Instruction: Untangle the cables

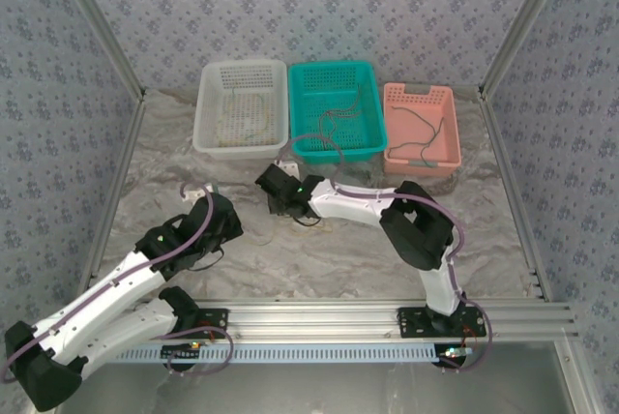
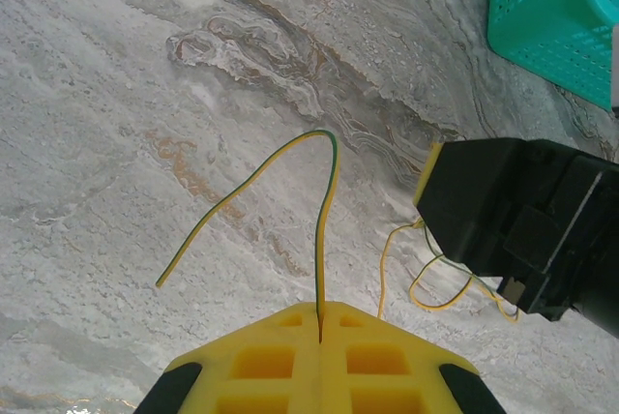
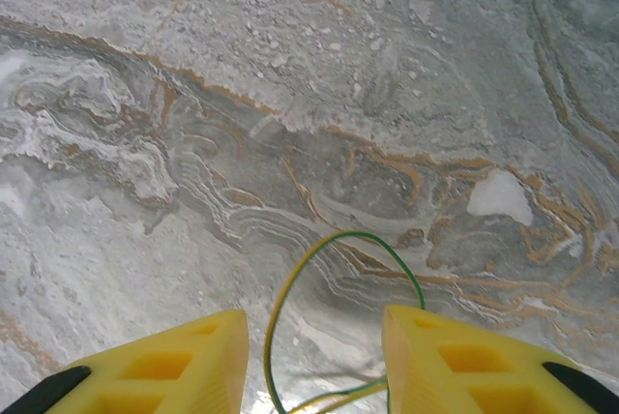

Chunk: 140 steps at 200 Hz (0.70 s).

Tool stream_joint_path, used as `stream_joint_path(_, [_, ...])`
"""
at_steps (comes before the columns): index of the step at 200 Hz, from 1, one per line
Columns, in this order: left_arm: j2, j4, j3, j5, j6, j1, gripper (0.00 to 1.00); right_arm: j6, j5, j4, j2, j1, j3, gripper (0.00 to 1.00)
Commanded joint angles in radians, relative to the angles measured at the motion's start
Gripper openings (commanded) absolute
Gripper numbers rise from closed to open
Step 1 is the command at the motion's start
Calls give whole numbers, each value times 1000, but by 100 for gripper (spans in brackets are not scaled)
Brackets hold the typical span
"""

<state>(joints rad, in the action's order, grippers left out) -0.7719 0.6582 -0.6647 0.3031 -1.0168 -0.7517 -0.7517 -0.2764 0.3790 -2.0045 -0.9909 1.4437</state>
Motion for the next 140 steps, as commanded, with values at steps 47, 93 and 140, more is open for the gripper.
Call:
stream_joint_path(47, [14, 8, -13, 1, 18, 9, 0, -68, -38, 61, -53, 14, 52, 17])
stream_joint_path(93, [2, 7, -12, 4, 38, 31, 0, -36, -179, 28, 234, 11, -109, 0])
stream_joint_path(140, [-117, -24, -74, -73, 147, 195, 0, 46, -269, 130, 668, 48, -240, 0])
